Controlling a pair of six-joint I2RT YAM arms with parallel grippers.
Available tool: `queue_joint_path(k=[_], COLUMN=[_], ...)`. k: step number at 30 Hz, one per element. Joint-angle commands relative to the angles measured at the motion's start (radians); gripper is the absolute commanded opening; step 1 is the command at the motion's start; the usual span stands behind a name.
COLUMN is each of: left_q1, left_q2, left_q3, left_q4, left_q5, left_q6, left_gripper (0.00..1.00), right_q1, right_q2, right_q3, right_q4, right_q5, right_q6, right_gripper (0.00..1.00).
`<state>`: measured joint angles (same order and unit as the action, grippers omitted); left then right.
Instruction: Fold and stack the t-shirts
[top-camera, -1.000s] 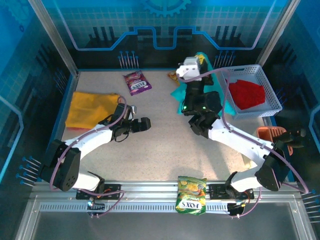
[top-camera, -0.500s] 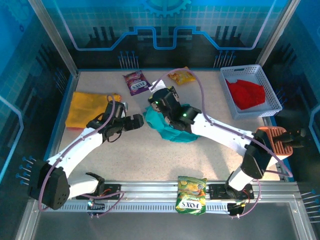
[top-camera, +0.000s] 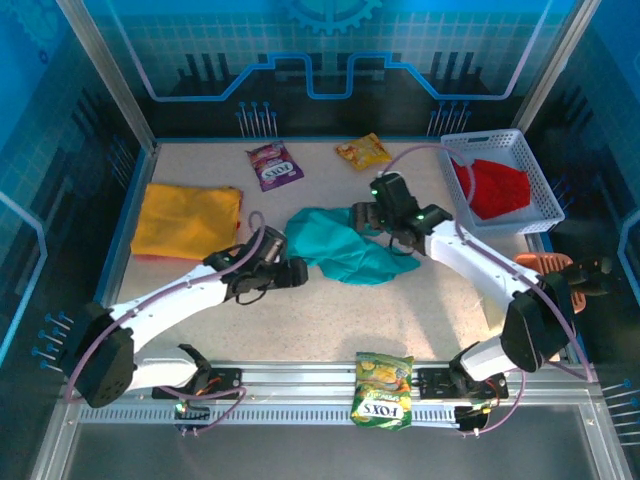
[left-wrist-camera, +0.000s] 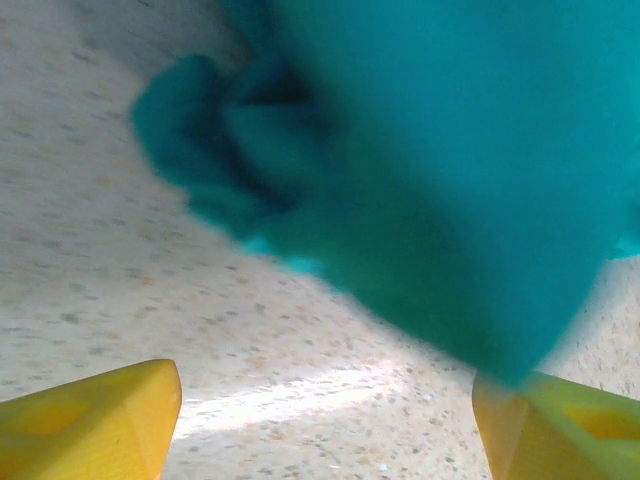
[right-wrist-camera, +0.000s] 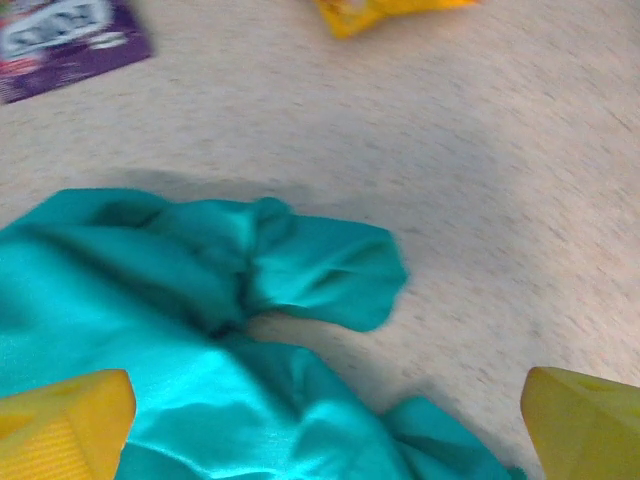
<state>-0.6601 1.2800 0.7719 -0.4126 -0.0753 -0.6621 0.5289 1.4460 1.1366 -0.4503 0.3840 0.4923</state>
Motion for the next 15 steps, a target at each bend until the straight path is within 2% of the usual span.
queue_joint_path(k=[1,5,8,15], left_q1=[-0.068,-0.134,-0.168,-0.179], left_q2=[0.088,0.234,0.361,0.565], left_q3=[0.038,0.117,0.205,0.403], left_q4=[0.058,0.096,0.084,0.012], left_q5=[-0.012,-0.008,-0.057,-0.144], left_q6=[-0.064,-0.06,-0.027,0.054], left_gripper=[0.75,0.69,0.65,0.63], right_q1=[-0.058,-0.116,-0.143,-0.173], right_q2=[-0.07,-0.14,-0.184,-0.225], right_q3=[-0.07,-0.148,-0.19,-0.227], right_q4=[-0.06,-0.041,-0.031,-0.049], right_q5=[-0.056,-0.095,-0.101,-0.12], right_q6=[0.112,0.14,0.15,0.152], right_gripper=[1.0,1.0,1.0,1.0])
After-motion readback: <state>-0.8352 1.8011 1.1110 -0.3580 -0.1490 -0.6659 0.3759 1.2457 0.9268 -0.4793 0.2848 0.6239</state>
